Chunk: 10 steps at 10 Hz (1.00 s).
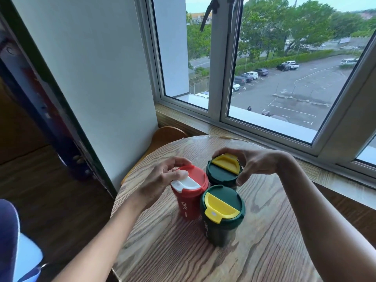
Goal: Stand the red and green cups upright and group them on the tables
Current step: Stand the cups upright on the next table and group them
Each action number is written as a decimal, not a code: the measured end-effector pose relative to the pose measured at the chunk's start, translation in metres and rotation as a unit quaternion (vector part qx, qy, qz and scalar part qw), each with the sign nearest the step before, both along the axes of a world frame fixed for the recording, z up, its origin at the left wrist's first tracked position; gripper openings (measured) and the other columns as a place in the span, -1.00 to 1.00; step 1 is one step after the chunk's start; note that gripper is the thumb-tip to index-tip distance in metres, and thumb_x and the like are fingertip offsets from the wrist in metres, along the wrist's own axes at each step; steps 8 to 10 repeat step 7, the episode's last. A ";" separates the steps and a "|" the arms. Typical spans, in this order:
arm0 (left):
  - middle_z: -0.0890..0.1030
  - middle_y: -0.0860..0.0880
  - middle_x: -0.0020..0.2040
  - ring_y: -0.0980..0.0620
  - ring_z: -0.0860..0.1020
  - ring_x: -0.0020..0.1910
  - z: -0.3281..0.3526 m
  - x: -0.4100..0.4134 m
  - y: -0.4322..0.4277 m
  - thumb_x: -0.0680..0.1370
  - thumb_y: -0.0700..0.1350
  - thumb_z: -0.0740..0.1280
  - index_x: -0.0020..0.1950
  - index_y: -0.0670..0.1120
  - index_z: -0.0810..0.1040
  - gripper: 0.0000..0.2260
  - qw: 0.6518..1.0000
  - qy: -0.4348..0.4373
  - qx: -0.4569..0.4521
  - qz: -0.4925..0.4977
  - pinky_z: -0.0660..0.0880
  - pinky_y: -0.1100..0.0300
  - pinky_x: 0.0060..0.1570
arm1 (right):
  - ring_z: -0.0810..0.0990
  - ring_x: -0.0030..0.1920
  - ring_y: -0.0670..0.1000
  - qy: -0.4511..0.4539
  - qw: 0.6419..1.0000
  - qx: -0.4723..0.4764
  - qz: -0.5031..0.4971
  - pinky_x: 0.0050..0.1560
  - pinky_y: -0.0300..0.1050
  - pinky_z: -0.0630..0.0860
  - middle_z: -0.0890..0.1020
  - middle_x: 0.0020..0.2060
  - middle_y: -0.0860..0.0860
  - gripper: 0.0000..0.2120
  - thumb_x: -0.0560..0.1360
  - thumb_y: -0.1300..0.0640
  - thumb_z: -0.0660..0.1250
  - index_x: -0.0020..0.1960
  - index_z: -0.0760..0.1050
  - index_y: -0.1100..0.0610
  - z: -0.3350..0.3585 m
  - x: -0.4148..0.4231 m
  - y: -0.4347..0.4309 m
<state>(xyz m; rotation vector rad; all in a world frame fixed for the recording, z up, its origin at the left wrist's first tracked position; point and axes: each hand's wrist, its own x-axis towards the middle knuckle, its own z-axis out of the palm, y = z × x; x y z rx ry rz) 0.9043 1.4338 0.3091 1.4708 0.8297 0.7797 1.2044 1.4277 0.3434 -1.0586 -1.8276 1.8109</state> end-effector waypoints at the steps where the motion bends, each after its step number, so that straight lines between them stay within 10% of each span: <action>1: 0.67 -0.04 0.09 -0.10 0.60 0.09 0.000 0.000 0.000 0.31 0.04 0.45 0.08 0.07 0.65 -0.65 1.000 0.004 0.005 0.000 0.49 0.04 0.02 | 0.47 0.34 0.26 -0.003 1.000 -0.002 0.002 0.24 0.11 0.53 0.39 0.37 0.27 -0.18 0.23 0.44 0.50 0.42 0.30 0.16 0.001 -0.001 -0.002; 4: 0.65 -0.08 0.12 -0.10 0.60 0.09 0.000 -0.001 -0.002 0.31 0.04 0.45 0.08 0.07 0.65 -0.65 1.000 -0.003 0.007 -0.002 0.49 0.05 0.01 | 0.53 0.28 0.20 0.033 0.999 -0.044 0.002 0.13 0.01 0.58 0.45 0.30 0.20 -0.18 0.27 0.52 0.44 0.44 0.27 0.14 0.000 -0.001 -0.007; 7: 0.68 0.00 0.11 -0.04 0.61 0.16 0.002 0.000 -0.001 0.40 0.07 0.41 0.09 0.09 0.65 -0.72 1.000 0.017 0.018 0.014 0.49 0.02 0.13 | 0.51 0.32 0.19 0.048 0.993 -0.003 -0.107 0.19 0.01 0.53 0.52 0.31 0.13 -0.26 0.28 0.03 0.59 0.39 0.40 0.04 -0.008 -0.003 -0.008; 10: 0.68 0.00 0.11 -0.04 0.61 0.16 0.002 0.000 -0.001 0.40 0.07 0.41 0.09 0.09 0.65 -0.72 1.000 0.017 0.018 0.014 0.49 0.02 0.13 | 0.51 0.32 0.19 0.048 0.993 -0.003 -0.107 0.19 0.01 0.53 0.52 0.31 0.13 -0.26 0.28 0.03 0.59 0.39 0.40 0.04 -0.008 -0.003 -0.008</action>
